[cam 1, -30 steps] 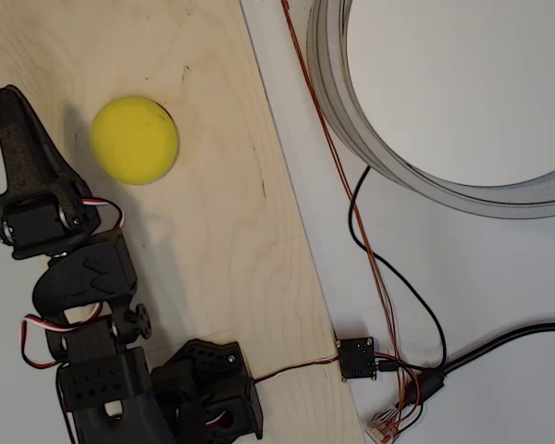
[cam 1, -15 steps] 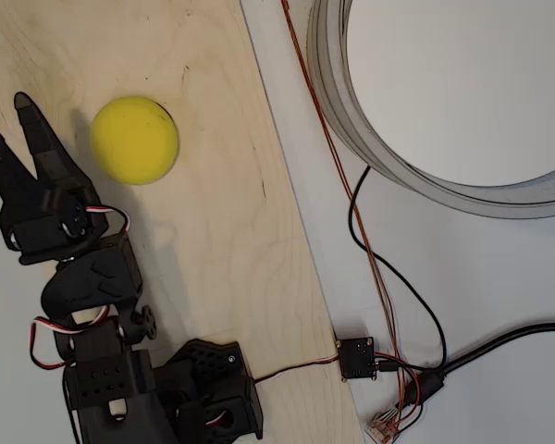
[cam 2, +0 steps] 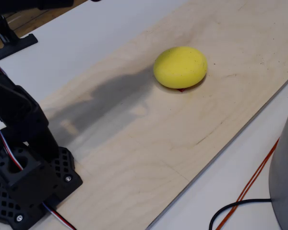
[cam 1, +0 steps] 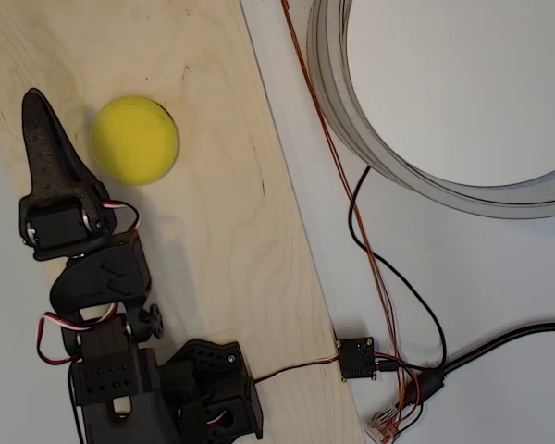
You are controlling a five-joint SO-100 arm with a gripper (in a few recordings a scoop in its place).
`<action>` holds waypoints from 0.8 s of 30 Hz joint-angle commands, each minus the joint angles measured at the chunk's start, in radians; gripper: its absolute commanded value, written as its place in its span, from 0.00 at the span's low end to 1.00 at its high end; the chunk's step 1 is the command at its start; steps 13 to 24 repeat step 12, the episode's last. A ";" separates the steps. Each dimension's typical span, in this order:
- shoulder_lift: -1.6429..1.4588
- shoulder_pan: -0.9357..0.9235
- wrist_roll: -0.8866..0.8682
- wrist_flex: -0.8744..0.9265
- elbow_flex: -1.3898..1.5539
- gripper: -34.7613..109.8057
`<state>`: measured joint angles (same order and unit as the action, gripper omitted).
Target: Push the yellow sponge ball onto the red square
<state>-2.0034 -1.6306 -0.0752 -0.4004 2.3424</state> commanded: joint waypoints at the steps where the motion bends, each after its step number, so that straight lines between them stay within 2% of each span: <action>1: -0.009 -0.011 -0.020 -0.032 0.011 0.24; 24: -0.008 -0.009 -0.043 -0.078 0.063 0.24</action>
